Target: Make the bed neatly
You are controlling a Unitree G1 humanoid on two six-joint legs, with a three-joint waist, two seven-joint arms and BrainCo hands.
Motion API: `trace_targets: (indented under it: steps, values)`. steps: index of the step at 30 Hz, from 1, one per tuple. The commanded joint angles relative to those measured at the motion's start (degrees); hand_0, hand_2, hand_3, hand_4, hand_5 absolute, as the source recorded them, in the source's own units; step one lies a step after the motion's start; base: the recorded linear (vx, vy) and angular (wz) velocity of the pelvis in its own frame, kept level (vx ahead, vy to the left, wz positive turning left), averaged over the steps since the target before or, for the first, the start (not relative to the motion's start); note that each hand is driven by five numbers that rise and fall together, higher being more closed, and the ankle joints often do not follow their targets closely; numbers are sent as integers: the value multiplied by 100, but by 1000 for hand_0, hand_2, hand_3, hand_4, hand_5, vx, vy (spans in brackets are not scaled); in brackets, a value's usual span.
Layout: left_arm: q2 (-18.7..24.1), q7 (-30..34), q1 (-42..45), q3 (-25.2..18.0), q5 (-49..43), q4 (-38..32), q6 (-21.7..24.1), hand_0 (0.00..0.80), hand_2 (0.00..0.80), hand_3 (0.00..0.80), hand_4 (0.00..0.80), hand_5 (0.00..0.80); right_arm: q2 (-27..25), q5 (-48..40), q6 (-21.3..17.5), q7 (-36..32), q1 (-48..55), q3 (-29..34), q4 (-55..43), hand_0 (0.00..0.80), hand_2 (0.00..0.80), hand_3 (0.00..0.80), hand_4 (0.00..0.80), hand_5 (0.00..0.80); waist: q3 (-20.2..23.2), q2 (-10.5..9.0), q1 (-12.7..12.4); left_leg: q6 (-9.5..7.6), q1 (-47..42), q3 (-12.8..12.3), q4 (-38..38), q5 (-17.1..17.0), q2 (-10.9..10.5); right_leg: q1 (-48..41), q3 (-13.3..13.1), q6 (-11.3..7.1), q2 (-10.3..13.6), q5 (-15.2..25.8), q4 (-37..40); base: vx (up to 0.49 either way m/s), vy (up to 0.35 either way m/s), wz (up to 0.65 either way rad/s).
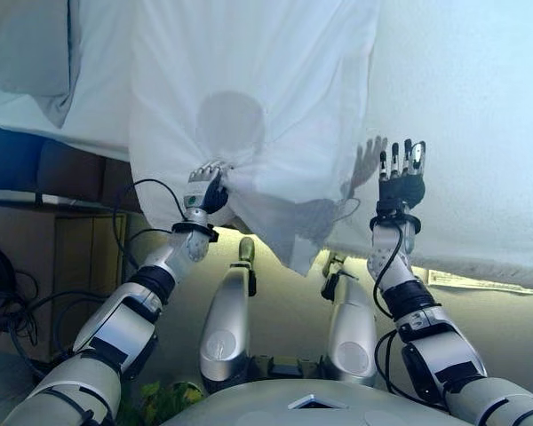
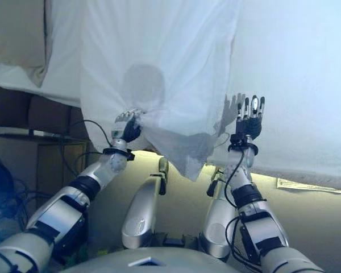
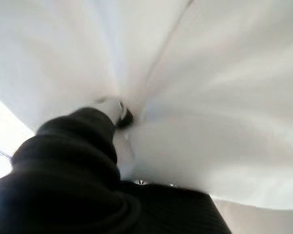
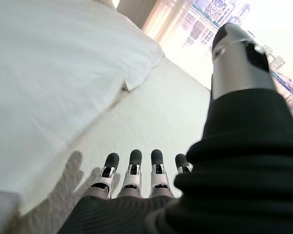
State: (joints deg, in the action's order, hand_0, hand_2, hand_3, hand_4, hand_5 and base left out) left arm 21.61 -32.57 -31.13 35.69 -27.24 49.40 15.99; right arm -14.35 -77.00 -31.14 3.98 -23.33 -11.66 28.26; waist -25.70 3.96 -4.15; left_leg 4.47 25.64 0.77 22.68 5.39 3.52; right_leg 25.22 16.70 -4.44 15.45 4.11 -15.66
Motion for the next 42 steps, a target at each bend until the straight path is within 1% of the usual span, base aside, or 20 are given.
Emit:
trace_targets:
  steps: [1, 5, 8, 12, 16, 20, 21, 23, 24, 27, 28, 29, 31, 32, 33, 35, 36, 38, 40, 42]
  values:
    - [76, 651, 1306, 585, 199, -140, 105, 0, 0, 0, 0, 0, -155, 501, -45, 126, -35, 261, -743, 0, 0, 0, 0, 0, -122, -219, -214, -92, 340, 251, -100, -521, -140, -570, -13, -568, 390, -16, 101, 6, 2, 9]
    - [229, 639, 1225, 493, 507, -278, 299, 0, 0, 0, 0, 0, -207, 510, 43, 197, -82, 258, -819, 0, 0, 0, 0, 0, -120, -191, -205, -77, 308, 241, -122, -534, -118, -619, -19, -577, 389, -19, 139, 7, 6, 6]
    - [393, 652, 1126, 203, 835, -471, 431, 0, 0, 0, 0, 0, -224, 542, 131, 158, -48, 317, -792, 0, 0, 0, 0, 0, -79, -115, -217, -73, 285, 250, -133, -547, -132, -643, -37, -573, 405, -27, 133, 25, 43, 2]
    - [535, 669, 1051, -188, 1156, -602, 489, 0, 0, 0, 0, 0, -272, 592, 263, 87, -19, 407, -719, 0, 0, 0, 0, 0, -28, 7, -211, -70, 293, 262, -109, -553, -168, -609, -68, -561, 451, -56, 71, 24, 78, 2]
    - [539, 498, 1050, -361, 1385, -493, 417, 0, 0, 0, 0, 0, -342, 808, 506, 107, -46, 437, -626, 0, 0, 0, 0, 0, 11, 112, -158, -64, 294, 219, -91, -568, -202, -532, -141, -552, 514, -97, -19, 21, 128, 5]
    - [521, 244, 991, -594, 1627, -443, 546, 0, 0, 0, 0, 0, -417, 826, 638, -32, -115, 340, -402, 0, 0, 0, 0, 0, 42, 182, -100, -58, 291, 120, -130, -602, -203, -456, -217, -561, 543, -111, -25, 1, 117, 1]
    - [527, 238, 962, -664, 1726, -537, 536, 0, 0, 0, 0, 0, -455, 994, 677, 8, -96, 299, -353, 0, 0, 0, 0, 0, 60, 194, -94, -59, 291, 94, -162, -616, -203, -446, -223, -568, 543, -106, -5, -13, 87, -4]
    - [524, 217, 932, -749, 1901, -666, 570, 0, 0, 0, 0, 0, -541, 1697, 825, 310, -82, 243, -251, 0, 0, 0, 0, 0, 69, 207, -85, -58, 308, 65, -187, -636, -212, -410, -238, -578, 547, -80, 7, -19, 46, -5]
    - [477, 230, 886, -790, 2070, -720, 601, 0, 0, 0, 0, 0, -625, 2156, 905, 582, -139, 140, -85, 0, 0, 0, 0, 0, 56, 210, -86, -60, 331, 57, -184, -652, -223, -374, -253, -582, 557, -57, 2, -28, 29, -6]
    - [323, 257, 706, -793, 2324, -760, 612, 0, 0, 0, 0, 0, -720, 3042, 1102, 1177, -367, -119, 367, 0, 0, 0, 0, 0, 13, 207, -76, -44, 380, -6, -269, -721, -205, -330, -243, -603, 555, 3, 88, -52, 20, -3]
    - [284, 248, 662, -777, 2346, -770, 619, 0, 0, 0, 0, 0, -750, 3270, 1188, 1390, -421, -179, 476, 0, 0, 0, 0, 0, -4, 198, -76, -44, 386, -23, -314, -744, -192, -328, -235, -609, 542, 28, 134, -59, -12, -2]
    - [251, 257, 623, -774, 2348, -805, 627, 0, 0, 0, 0, 0, -787, 3691, 1335, 1643, -487, -236, 645, 0, 0, 0, 0, 0, -32, 187, -81, -43, 395, -27, -362, -768, -183, -326, -226, -621, 525, 56, 186, -75, -48, -2]
    - [351, 376, 561, -872, 2322, -957, 567, 0, 0, 0, 0, 0, -1023, 3967, 1382, 1558, -419, -195, 873, 0, 0, 0, 0, 0, -93, 106, -108, -19, 474, -33, -362, -785, -163, -275, -213, -640, 481, 139, 251, -84, -100, -3]
    - [449, 411, 600, -936, 2296, -1068, 551, 0, 0, 0, 0, 0, -1174, 4180, 1432, 1532, -315, -133, 903, 0, 0, 0, 0, 0, -136, 22, -109, -14, 527, -35, -343, -785, -144, -244, -197, -643, 453, 171, 270, -85, -165, -2]
    - [589, 455, 674, -1023, 2292, -1206, 547, 0, 0, 0, 0, 0, -1445, 4471, 1530, 1417, -274, -59, 996, 0, 0, 0, 0, 0, -186, -83, -109, -13, 566, -46, -351, -796, -103, -224, -176, -655, 403, 198, 292, -75, -161, -2]
    - [701, 492, 771, -1096, 2327, -1406, 520, 0, 0, 0, 0, 0, -1796, 4724, 1647, 1294, -316, -17, 1103, 0, 0, 0, 0, 0, -250, -179, -129, -12, 603, -45, -353, -809, -70, -200, -158, -663, 355, 210, 301, -41, -99, -5]
    - [743, 498, 806, -1087, 2367, -1492, 516, 0, 0, 0, 0, 0, -2037, 4898, 1722, 1201, -456, -4, 1269, 0, 0, 0, 0, 0, -275, -204, -152, -6, 624, -35, -341, -810, -57, -186, -147, -667, 343, 201, 280, -13, -44, -6]
    - [774, 527, 866, -1102, 2427, -1540, 570, 0, 0, 0, 0, 0, -2304, 5165, 1834, 1131, -673, -59, 1444, 0, 0, 0, 0, 0, -300, -204, -190, -4, 646, -15, -328, -822, -51, -166, -134, -669, 340, 183, 234, 0, 0, 0]
    - [824, 556, 951, -1107, 2520, -1637, 612, 0, 0, 0, 0, 0, -2565, 5775, 1984, 1281, -974, -219, 1539, 0, 0, 0, 0, 0, -333, -177, -249, 4, 650, 19, -352, -843, -63, -159, -119, -671, 344, 160, 203, 3, 17, 1]
    - [872, 571, 1037, -1138, 2590, -1735, 671, 0, 0, 0, 0, 0, -2762, 6180, 2184, 1489, -1248, -442, 1510, 0, 0, 0, 0, 0, -376, -138, -319, -3, 680, 54, -370, -866, -96, -115, -123, -676, 369, 152, 152, -12, 42, 4]
